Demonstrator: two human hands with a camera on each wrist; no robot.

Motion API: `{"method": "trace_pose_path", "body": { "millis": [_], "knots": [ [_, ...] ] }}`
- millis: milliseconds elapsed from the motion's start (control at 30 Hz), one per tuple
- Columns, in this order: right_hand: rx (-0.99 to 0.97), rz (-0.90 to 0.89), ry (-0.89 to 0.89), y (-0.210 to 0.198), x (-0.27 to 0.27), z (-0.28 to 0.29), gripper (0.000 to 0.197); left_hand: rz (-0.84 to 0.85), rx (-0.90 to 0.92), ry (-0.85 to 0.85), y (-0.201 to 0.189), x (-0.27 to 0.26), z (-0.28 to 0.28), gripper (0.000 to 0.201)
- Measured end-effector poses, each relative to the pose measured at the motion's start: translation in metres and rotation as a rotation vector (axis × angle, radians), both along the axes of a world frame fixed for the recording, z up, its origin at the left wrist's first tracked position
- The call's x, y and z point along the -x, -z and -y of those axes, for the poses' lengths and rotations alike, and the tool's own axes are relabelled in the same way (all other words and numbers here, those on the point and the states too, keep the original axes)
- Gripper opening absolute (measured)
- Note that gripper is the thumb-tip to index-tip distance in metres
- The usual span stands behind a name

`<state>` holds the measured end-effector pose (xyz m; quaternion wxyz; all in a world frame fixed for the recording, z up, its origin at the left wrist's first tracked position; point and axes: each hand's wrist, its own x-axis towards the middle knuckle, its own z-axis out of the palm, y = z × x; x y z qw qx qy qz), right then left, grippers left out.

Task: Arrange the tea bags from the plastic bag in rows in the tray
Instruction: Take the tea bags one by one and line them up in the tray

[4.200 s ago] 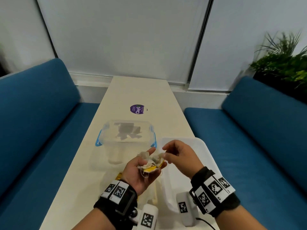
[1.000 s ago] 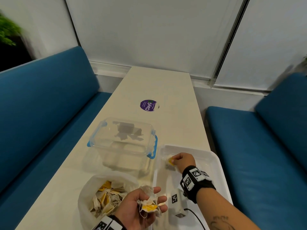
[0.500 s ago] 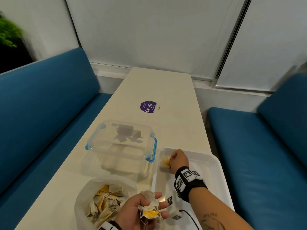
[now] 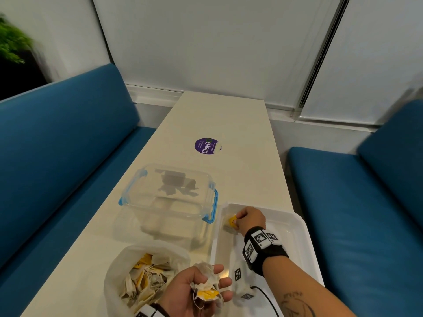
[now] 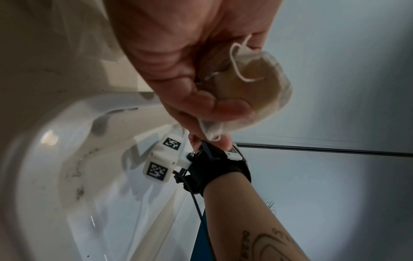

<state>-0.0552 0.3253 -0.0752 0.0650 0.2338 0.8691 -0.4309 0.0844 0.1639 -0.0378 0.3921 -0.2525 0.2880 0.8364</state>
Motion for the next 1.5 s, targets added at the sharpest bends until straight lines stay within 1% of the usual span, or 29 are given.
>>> {"method": "trace_pose_path", "body": {
  "millis": [133, 200, 333, 467, 567, 733, 767, 833, 900, 967, 1033, 1100, 1200, 1267, 1300, 1433, 1467, 1500],
  "knots": [
    [-0.017, -0.013, 0.009, 0.000, 0.001, 0.000, 0.035, -0.002, 0.002, 0.005, 0.007, 0.001, -0.002, 0.040],
    [-0.029, -0.002, -0.027, 0.001, 0.002, 0.000, 0.034, -0.011, 0.004, 0.009, 0.009, 0.001, -0.002, 0.040],
    [-0.057, 0.015, -0.107, 0.001, 0.005, 0.001, 0.016, -0.025, 0.011, 0.006, 0.015, 0.001, -0.002, 0.036],
    [-0.121, 0.018, -0.135, 0.003, 0.004, -0.002, 0.018, -0.036, 0.009, -0.001, 0.016, 0.001, -0.002, 0.036],
    [-0.152, 0.008, -0.120, 0.004, 0.002, -0.004, 0.018, -0.012, -0.002, 0.004, 0.011, 0.000, 0.000, 0.036],
    [-0.050, -0.054, -0.028, -0.005, 0.000, -0.012, 0.011, 0.001, -0.026, -0.028, -0.001, -0.001, 0.000, 0.041],
    [-0.015, -0.078, -0.025, -0.011, -0.001, -0.014, 0.013, -0.007, -0.034, -0.041, -0.003, -0.001, 0.000, 0.043],
    [0.054, -0.134, -0.075, -0.026, -0.007, -0.017, 0.024, -0.028, -0.056, -0.064, -0.005, -0.001, -0.001, 0.045],
    [0.096, -0.183, -0.198, -0.049, -0.019, -0.018, 0.028, -0.054, -0.081, -0.109, -0.007, 0.001, -0.003, 0.044],
    [0.119, -0.191, -0.372, -0.073, -0.036, -0.017, 0.028, -0.082, -0.102, -0.148, -0.010, 0.003, -0.003, 0.042],
    [0.129, -0.157, -0.535, -0.095, -0.057, -0.015, 0.026, -0.112, -0.126, -0.163, -0.013, 0.005, -0.003, 0.041],
    [0.156, -0.126, -0.619, -0.109, -0.077, -0.008, 0.023, -0.133, -0.122, -0.141, -0.015, 0.006, -0.003, 0.042],
    [0.125, -0.088, -0.641, -0.115, -0.102, 0.003, 0.020, -0.163, -0.060, -0.109, -0.020, 0.005, -0.007, 0.036],
    [0.117, -0.053, -0.657, -0.114, -0.114, 0.009, 0.018, -0.199, -0.055, -0.130, -0.022, 0.004, -0.010, 0.038],
    [0.094, -0.069, -0.660, -0.114, -0.120, 0.010, 0.020, -0.207, -0.058, -0.159, -0.024, 0.004, -0.012, 0.039],
    [0.063, -0.280, -0.619, -0.115, -0.141, 0.010, 0.043, -0.198, -0.100, -0.264, -0.026, 0.004, -0.012, 0.031],
    [0.029, -0.319, -0.643, -0.113, -0.144, 0.009, 0.045, -0.198, -0.093, -0.261, -0.025, 0.003, -0.011, 0.030],
    [-0.021, -0.344, -0.677, -0.112, -0.147, 0.009, 0.041, -0.201, -0.083, -0.249, -0.025, 0.002, -0.011, 0.028]
  ]
}}
